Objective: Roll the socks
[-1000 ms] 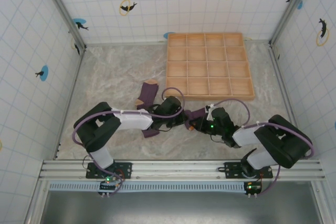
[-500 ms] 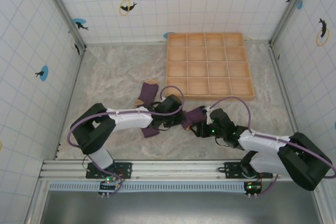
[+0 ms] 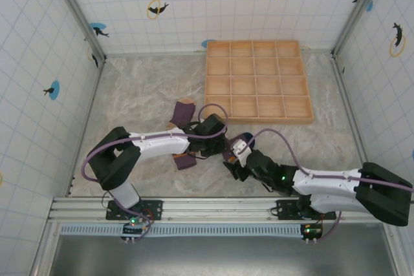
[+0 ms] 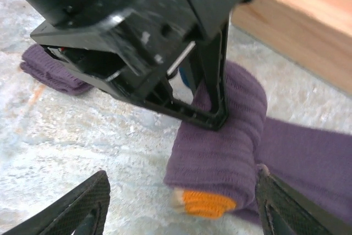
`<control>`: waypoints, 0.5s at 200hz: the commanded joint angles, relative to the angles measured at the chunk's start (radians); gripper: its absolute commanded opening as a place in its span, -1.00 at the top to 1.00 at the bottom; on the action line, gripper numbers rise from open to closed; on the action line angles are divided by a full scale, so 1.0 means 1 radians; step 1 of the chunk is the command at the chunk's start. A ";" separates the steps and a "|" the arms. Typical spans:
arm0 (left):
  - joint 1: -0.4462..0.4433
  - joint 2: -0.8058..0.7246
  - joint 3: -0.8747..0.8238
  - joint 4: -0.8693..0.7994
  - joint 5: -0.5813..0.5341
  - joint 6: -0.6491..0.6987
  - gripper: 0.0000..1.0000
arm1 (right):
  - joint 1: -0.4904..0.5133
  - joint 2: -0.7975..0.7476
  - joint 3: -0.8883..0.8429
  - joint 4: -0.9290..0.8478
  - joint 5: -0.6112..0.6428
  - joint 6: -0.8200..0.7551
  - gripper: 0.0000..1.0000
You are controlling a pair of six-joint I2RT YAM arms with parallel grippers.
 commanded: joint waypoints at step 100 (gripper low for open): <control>0.003 0.018 0.019 -0.043 0.044 0.007 1.00 | 0.022 0.316 0.070 0.257 0.128 -0.142 -0.25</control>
